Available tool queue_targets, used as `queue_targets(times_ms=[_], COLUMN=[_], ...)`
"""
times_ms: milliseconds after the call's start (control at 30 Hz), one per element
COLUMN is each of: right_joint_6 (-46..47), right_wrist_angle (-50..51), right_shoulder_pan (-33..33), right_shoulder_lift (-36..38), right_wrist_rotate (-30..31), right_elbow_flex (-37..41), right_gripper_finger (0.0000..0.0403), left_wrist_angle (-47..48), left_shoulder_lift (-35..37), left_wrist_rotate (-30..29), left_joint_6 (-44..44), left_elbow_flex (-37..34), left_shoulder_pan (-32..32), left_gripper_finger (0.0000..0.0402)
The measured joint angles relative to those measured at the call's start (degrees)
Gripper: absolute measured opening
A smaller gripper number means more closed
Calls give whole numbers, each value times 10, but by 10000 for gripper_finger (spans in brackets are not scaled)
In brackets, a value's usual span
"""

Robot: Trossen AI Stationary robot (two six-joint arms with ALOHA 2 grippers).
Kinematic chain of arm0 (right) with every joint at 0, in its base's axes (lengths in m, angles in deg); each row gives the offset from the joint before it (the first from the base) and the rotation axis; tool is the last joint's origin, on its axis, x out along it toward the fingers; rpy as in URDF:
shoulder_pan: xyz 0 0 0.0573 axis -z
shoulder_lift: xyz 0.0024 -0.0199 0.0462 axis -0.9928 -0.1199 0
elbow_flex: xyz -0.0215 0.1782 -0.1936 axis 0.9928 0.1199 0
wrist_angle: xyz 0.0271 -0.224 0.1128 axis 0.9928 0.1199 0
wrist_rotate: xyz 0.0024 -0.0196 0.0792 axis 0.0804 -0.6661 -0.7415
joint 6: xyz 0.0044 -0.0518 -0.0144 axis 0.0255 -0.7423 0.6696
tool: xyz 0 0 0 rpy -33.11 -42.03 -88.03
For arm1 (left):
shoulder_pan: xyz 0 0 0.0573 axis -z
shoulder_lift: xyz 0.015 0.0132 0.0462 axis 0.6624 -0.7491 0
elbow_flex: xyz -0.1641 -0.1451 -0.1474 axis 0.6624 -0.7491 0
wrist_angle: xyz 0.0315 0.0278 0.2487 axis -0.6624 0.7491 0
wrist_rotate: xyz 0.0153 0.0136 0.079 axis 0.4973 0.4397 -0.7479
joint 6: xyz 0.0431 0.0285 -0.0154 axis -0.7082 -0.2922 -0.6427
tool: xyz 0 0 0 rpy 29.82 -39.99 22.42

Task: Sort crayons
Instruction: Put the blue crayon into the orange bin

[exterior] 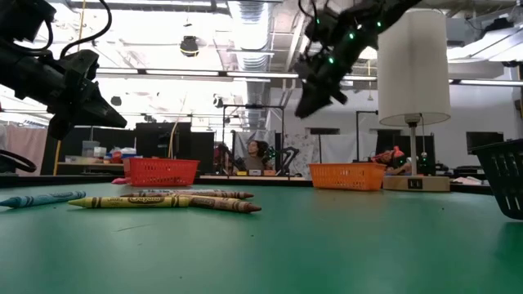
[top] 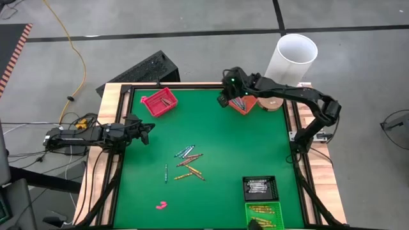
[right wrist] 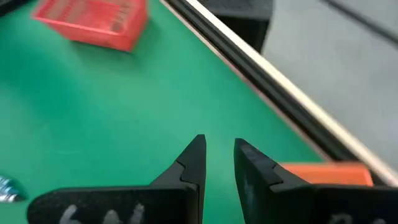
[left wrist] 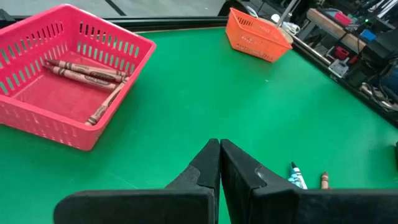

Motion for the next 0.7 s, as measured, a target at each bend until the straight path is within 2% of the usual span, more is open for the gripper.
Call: queue_targets(times_ms=[233, 700], right_joint_6=[-85, -90], right_wrist_angle=[0, -84], right_shoulder_pan=[-69, -196], right_shoulder_lift=[0, 0], right_wrist_rotate=[-6, -11], right_elbow_flex=[-36, -37], right_gripper_finger=[82, 82], left_wrist_angle=[0, 0], left_shoulder_lift=[0, 0], left_wrist_rotate=[0, 0], left_joint_6=[0, 3], left_elbow_flex=[0, 0], left_shoulder_pan=[0, 0], left_gripper_finger=[0, 0])
